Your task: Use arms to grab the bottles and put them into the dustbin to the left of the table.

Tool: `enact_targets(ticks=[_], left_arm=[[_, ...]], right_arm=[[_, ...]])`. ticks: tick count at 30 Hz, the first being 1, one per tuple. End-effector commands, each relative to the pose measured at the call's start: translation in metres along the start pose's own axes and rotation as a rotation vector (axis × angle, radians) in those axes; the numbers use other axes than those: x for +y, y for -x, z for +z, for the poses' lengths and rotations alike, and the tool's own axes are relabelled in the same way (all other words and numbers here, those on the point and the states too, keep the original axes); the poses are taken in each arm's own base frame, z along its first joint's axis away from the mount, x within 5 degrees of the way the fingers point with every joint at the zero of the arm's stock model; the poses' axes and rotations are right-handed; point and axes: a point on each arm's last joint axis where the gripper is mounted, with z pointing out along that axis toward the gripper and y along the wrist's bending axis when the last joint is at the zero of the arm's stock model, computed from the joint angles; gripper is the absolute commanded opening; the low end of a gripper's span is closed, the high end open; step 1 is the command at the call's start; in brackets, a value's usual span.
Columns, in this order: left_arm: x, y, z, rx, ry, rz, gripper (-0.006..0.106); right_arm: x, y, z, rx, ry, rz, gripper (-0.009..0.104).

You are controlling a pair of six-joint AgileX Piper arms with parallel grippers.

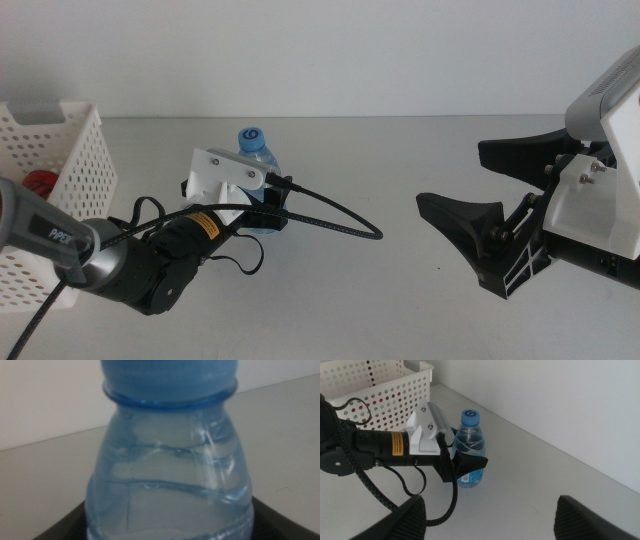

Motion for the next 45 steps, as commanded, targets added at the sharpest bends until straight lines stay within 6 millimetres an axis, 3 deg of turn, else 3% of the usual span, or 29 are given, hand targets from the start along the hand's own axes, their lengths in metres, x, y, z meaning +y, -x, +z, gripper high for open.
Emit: enact_targets(ticks=[1,8,13,16,20,25,29,34,37,45], left_arm=[[0.0,0.03,0.003,-0.159,-0.001,-0.017,0.069],[-0.003,0.068,-0.012,-0.073,-0.013,0.026,0.021],[0.0,0.125,-0.03,0.019,0.05,0.005,0.001],[0.002,0.162,-0.042,0.073,0.071,0.016,-0.001],[0.021,0.211,-0.06,0.229,0.155,0.036,-0.002],[0.07,0.255,-0.092,0.497,0.277,0.091,-0.002],[0.111,0.276,-0.122,0.556,0.393,0.077,-0.002],[0.152,0.275,-0.155,0.64,0.523,-0.01,-0.002],[0.168,0.266,-0.162,0.674,0.539,-0.097,-0.002],[0.196,0.225,-0.133,0.804,0.455,-0.17,-0.002]], right_arm=[[-0.002,0.017,-0.005,-0.109,-0.016,-0.018,0.065],[-0.002,0.017,-0.005,-0.109,-0.016,-0.018,0.065],[-0.002,0.017,-0.005,-0.109,-0.016,-0.018,0.065],[-0.002,0.017,-0.005,-0.109,-0.016,-0.018,0.065],[-0.002,0.017,-0.005,-0.109,-0.016,-0.018,0.065],[-0.002,0.017,-0.005,-0.109,-0.016,-0.018,0.065],[-0.002,0.017,-0.005,-0.109,-0.016,-0.018,0.065],[-0.002,0.017,-0.005,-0.109,-0.016,-0.018,0.065],[-0.002,0.017,-0.005,-0.109,-0.016,-0.018,0.065],[-0.002,0.017,-0.005,-0.109,-0.016,-0.018,0.065]])
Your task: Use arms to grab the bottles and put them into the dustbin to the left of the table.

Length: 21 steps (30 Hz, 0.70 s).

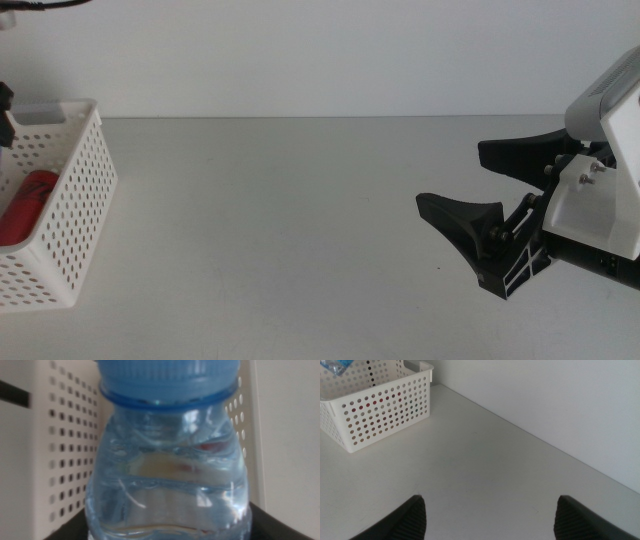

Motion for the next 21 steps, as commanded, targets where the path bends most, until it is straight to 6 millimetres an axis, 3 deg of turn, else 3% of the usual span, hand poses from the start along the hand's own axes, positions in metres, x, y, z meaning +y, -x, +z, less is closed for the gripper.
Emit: enact_targets(ticks=[1,8,12,16,21], left_arm=[[0.002,0.012,-0.011,-0.101,0.017,-0.001,-0.002],[0.008,0.017,0.051,0.001,-0.01,-0.024,0.0],[0.008,0.017,0.071,0.035,-0.034,-0.036,0.01],[0.005,0.017,0.081,0.042,-0.075,-0.013,0.028],[0.003,0.018,0.082,0.036,-0.091,0.032,0.065]], right_arm=[[-0.002,0.017,-0.005,-0.11,-0.016,-0.018,0.065],[-0.002,0.017,-0.005,-0.11,-0.016,-0.017,0.065],[-0.002,0.017,-0.005,-0.11,-0.016,-0.017,0.065],[-0.002,0.017,-0.005,-0.11,-0.016,-0.017,0.065],[-0.002,0.017,-0.005,-0.11,-0.016,-0.017,0.065]])
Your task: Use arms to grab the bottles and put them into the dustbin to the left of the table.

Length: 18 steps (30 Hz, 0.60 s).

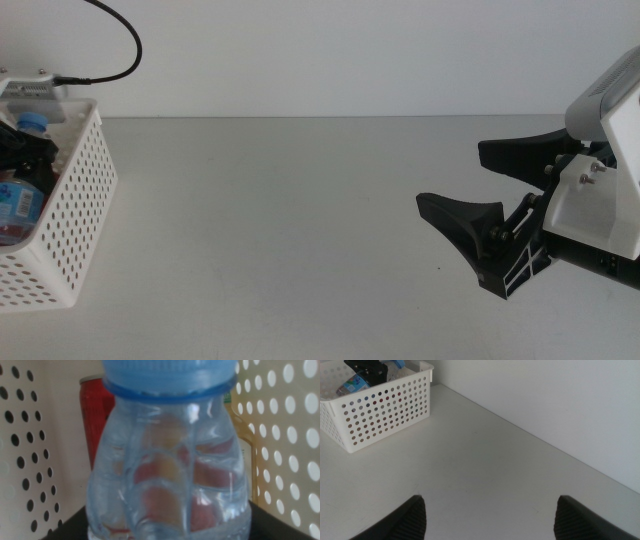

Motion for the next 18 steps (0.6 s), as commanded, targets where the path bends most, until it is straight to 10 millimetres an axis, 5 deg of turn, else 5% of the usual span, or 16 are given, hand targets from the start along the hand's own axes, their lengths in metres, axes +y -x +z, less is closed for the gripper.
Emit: enact_targets(ticks=[1,4,9,18], left_arm=[[-0.004,0.011,-0.031,-0.125,-0.003,-0.008,0.074],[-0.004,0.011,-0.032,-0.129,0.001,-0.014,0.094],[-0.006,0.012,-0.051,-0.172,0.015,-0.008,0.094],[-0.022,-0.001,-0.119,-0.306,0.027,-0.139,0.094]], right_arm=[[-0.002,0.017,-0.005,-0.11,-0.016,-0.017,0.065],[-0.002,0.017,-0.005,-0.11,-0.016,-0.017,0.065],[-0.002,0.017,-0.005,-0.11,-0.016,-0.017,0.065],[-0.002,0.017,-0.005,-0.11,-0.016,-0.017,0.065]])
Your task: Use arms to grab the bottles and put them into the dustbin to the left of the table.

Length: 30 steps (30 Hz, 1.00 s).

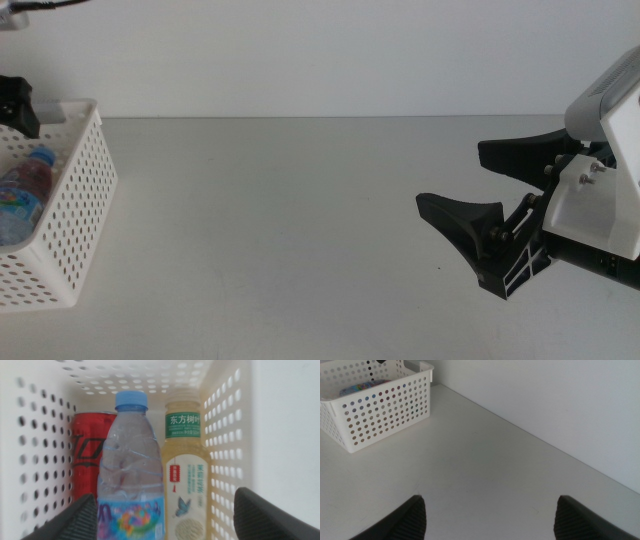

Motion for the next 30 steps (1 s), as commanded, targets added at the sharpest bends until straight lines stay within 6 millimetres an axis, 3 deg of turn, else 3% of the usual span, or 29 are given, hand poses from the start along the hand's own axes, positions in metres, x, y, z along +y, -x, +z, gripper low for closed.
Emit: enact_targets(ticks=[1,8,16,20,24,30], left_arm=[[-0.012,0.005,-0.045,-0.115,-0.008,-0.027,0.094],[-0.034,-0.005,-0.098,-0.212,-0.072,0.047,0.094],[-0.062,-0.033,-0.161,-0.29,-0.173,0.179,0.094],[-0.087,-0.058,-0.19,-0.45,-0.147,0.268,0.094],[-0.109,-0.094,-0.206,-0.669,-0.171,0.311,0.094],[-0.11,-0.141,-0.211,-0.878,-0.18,0.238,0.094]], right_arm=[[-0.002,0.017,-0.005,-0.11,-0.016,-0.017,0.065],[-0.002,0.017,-0.005,-0.11,-0.016,-0.017,0.065],[-0.002,0.017,-0.005,-0.109,-0.016,-0.017,0.065],[-0.002,0.017,-0.005,-0.109,-0.016,-0.017,0.065],[-0.002,0.017,-0.005,-0.109,-0.016,-0.017,0.065],[-0.002,0.017,-0.005,-0.109,-0.016,-0.017,0.065]])
